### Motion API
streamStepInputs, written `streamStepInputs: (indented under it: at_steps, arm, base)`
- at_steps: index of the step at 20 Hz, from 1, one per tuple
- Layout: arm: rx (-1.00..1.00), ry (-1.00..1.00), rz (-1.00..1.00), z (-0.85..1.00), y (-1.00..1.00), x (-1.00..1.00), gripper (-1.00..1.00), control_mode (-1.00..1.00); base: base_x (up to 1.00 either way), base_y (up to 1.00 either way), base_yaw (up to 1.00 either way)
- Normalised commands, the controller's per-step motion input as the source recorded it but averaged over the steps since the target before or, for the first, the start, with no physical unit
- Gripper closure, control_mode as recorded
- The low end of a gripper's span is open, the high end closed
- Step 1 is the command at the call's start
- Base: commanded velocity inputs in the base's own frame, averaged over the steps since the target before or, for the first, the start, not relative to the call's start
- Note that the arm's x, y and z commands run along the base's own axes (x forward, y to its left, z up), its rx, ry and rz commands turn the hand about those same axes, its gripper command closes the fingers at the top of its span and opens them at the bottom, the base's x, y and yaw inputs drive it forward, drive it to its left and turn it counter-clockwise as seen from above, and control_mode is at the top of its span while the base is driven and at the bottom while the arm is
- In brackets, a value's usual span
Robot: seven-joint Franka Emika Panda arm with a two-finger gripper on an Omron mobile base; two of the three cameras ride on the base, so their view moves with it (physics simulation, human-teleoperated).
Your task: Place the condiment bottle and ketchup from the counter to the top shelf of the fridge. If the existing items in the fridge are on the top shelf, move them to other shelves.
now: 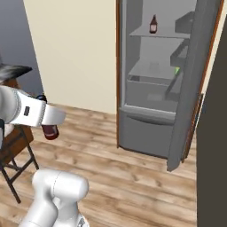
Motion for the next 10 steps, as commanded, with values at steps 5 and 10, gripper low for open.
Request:
streamStepInputs:
  at_steps: [5,10]
  arm:
    - [0.0,0.0,0.0,0.0,0.0,0.0,1.0,1.0]
    - [0.0,0.0,0.0,0.0,0.0,0.0,1.0,1.0]
  base:
    - [1.0,-0.61,-0.04]
    - [1.0,-0.15,0.0]
